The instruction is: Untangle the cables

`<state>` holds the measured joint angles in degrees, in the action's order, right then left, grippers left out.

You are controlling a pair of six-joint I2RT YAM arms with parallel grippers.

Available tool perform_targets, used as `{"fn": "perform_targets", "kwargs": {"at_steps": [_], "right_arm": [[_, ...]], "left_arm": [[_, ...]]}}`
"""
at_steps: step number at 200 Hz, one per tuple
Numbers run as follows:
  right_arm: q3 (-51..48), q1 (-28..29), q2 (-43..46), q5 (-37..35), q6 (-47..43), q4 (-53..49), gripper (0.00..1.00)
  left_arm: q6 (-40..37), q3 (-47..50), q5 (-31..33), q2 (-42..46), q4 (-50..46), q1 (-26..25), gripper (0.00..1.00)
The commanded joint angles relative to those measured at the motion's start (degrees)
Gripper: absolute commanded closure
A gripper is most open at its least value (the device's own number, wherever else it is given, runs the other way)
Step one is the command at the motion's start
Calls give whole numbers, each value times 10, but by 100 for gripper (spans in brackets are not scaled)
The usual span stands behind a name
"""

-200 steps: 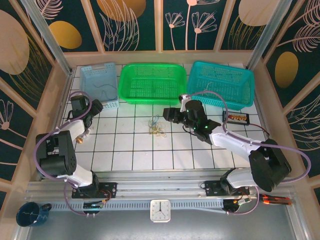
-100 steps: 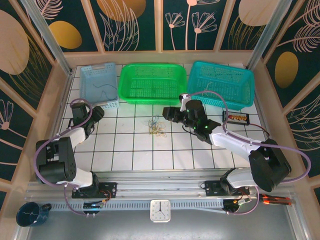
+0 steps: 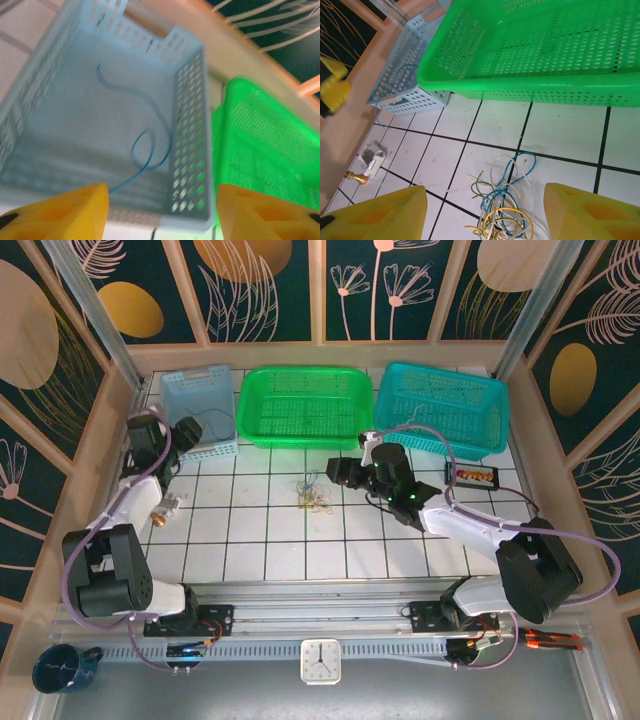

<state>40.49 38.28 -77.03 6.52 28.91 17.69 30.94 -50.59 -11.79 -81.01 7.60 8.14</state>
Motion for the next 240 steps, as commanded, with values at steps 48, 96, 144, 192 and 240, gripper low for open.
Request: {"fn": "perform_targets", "kwargs": {"at_steps": [48, 96, 144, 192, 240], "right_arm": [[1, -4, 6, 5, 3, 11, 37], [5, -4, -2, 13, 5, 12, 37], [9, -3, -9, 18, 11, 18, 37], [5, -3, -1, 11, 10, 12, 37], [2, -3, 1, 10, 10, 13, 37]], "left_arm": [[-146, -235, 45, -163, -230, 3, 42], [-190, -268, 78, -215, -256, -18, 42], [-222, -294, 135, -255, -274, -61, 41], [-224, -300, 144, -277, -276, -62, 42], [-229, -295, 144, -293, -277, -63, 50]]}}
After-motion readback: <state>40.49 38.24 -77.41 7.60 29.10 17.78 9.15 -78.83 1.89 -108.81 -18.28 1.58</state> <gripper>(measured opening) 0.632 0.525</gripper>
